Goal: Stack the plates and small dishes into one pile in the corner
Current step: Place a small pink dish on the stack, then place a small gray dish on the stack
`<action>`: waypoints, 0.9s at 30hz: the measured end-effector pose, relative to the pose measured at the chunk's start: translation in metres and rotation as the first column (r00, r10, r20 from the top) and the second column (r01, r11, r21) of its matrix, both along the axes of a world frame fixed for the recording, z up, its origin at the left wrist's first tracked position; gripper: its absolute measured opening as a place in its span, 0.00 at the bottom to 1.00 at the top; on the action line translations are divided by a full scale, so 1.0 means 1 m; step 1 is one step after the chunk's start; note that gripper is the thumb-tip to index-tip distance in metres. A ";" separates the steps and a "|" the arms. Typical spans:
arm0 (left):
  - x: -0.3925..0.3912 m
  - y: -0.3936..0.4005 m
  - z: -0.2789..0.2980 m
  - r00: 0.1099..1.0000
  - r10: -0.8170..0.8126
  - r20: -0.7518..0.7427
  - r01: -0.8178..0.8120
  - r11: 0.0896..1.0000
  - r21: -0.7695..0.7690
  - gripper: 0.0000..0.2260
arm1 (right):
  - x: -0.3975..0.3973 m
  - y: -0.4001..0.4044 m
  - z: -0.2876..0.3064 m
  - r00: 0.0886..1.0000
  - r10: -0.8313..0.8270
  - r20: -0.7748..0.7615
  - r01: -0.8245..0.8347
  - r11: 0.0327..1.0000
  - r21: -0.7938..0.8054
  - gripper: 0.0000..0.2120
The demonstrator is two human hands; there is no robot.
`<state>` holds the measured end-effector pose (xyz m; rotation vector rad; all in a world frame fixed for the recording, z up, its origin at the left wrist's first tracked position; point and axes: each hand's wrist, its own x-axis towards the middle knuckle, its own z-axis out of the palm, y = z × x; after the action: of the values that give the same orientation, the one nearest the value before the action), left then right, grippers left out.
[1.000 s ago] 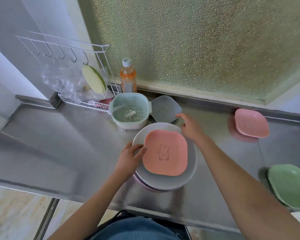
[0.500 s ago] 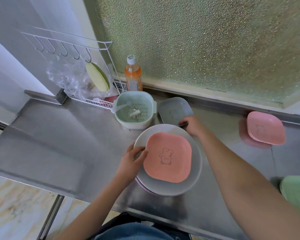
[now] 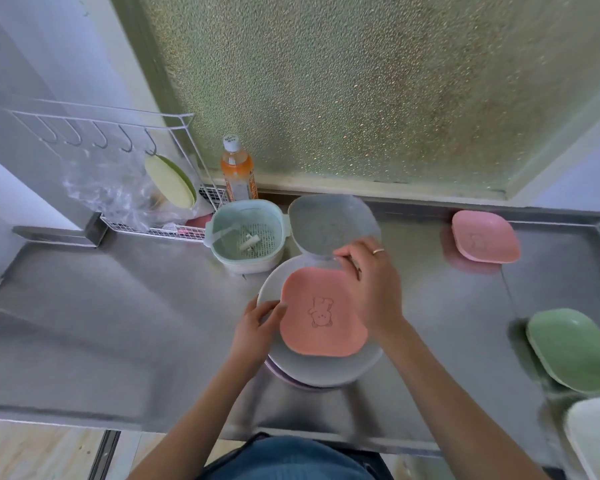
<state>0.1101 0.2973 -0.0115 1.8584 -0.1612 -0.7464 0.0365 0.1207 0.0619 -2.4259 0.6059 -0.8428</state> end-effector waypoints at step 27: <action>-0.007 -0.002 0.008 0.997 -0.058 0.049 0.059 0.998 -0.001 0.12 | -0.098 0.055 -0.038 0.979 -0.028 -0.200 0.121 0.875 0.469 0.06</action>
<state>0.1028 0.2956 -0.0038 1.8773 -0.2485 -0.7411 -0.0616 0.1756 0.0241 -2.0412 0.8707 -0.4224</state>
